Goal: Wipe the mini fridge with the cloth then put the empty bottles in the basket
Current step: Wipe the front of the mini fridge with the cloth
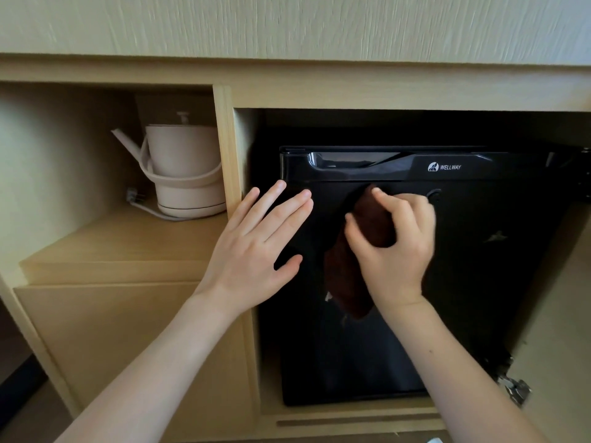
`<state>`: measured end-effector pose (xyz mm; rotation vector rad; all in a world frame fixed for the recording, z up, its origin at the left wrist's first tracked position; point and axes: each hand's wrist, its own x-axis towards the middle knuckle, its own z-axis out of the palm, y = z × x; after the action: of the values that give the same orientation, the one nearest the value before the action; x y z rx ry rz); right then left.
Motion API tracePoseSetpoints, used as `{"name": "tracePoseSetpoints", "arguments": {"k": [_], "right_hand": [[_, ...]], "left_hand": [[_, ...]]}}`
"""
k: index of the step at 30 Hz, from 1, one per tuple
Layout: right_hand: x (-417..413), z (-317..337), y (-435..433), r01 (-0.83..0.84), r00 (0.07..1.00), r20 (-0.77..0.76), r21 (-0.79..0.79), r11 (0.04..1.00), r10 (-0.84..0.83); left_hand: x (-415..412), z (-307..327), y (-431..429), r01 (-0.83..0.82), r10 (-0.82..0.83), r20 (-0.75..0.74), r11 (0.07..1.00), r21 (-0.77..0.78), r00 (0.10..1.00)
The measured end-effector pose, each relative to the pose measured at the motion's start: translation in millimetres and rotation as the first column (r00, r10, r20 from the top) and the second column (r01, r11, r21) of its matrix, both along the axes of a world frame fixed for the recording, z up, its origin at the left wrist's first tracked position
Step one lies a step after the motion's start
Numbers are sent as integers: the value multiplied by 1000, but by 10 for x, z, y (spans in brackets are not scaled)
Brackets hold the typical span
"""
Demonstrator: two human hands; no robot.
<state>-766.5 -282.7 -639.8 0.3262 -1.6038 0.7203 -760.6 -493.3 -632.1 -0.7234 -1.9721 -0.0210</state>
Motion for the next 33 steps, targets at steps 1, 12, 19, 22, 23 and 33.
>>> {"name": "tracePoseSetpoints", "arguments": {"k": [1,12,19,22,23,33], "right_hand": [[6,-25,-76,-18,1000,5,65,998,17],[29,-181,295,23,999,27,-74,997,-21],[54,-85,-319,-63,996,73,118,991,54],[67,-83,-405,-88,994,80,176,980,75],[70,-86,-379,-101,992,91,183,978,85],[54,-81,351,-14,998,59,-115,993,20]], "left_hand": [[-2,-2,2,5,-5,-3,1000,4,1000],[-56,-18,-38,3,-4,-34,1000,-31,999],[-12,65,-171,-34,31,-38,996,-85,999],[7,70,-165,-43,41,-30,995,-89,999],[11,71,-162,-44,41,-36,996,-84,999],[-8,63,-41,-23,21,-58,999,-43,998]]}}
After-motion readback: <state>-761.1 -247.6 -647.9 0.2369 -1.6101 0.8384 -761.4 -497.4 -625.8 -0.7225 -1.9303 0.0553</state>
